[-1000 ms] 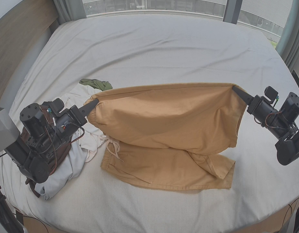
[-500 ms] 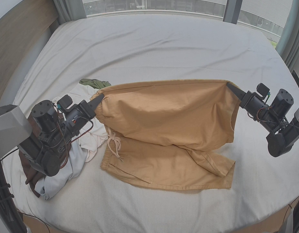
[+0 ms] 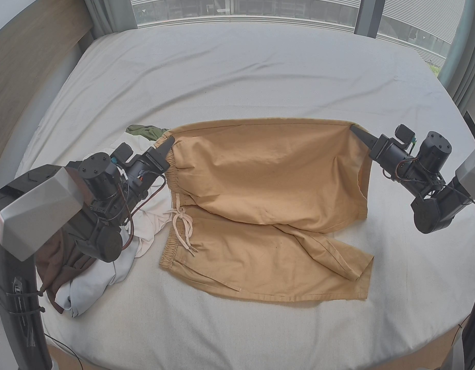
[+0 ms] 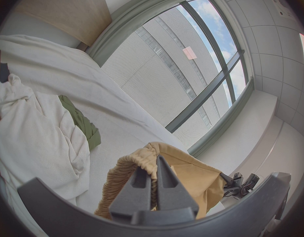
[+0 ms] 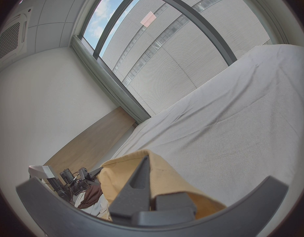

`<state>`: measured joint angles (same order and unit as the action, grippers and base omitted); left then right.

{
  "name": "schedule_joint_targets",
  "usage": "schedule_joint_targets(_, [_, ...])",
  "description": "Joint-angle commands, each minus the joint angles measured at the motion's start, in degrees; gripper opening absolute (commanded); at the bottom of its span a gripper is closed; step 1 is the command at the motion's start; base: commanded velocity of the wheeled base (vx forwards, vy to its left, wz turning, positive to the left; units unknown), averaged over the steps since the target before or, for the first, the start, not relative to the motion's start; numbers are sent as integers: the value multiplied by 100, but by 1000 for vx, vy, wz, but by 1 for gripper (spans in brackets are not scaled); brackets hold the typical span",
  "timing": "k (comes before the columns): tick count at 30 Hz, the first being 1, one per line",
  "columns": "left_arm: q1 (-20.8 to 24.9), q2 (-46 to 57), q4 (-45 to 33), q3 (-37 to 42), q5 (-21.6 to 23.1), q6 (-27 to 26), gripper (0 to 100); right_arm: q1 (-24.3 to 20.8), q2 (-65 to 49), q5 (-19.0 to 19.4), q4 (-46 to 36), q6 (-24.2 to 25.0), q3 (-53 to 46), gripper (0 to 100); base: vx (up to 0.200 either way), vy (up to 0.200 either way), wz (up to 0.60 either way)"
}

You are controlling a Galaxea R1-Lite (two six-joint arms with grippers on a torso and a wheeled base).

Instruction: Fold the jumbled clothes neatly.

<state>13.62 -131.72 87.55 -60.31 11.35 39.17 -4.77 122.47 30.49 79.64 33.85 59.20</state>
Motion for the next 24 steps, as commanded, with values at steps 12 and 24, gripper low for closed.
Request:
schedule_joint_targets(12, [-52, -434, -291, -508, -212, -6, 100, 125, 506, 1, -151, 86, 681, 100, 0, 0, 0])
schedule_joint_targets(24, [18, -346, -204, -16, -678, -32, 100, 266, -30, -43, 201, 7, -462, 100, 0, 0, 0])
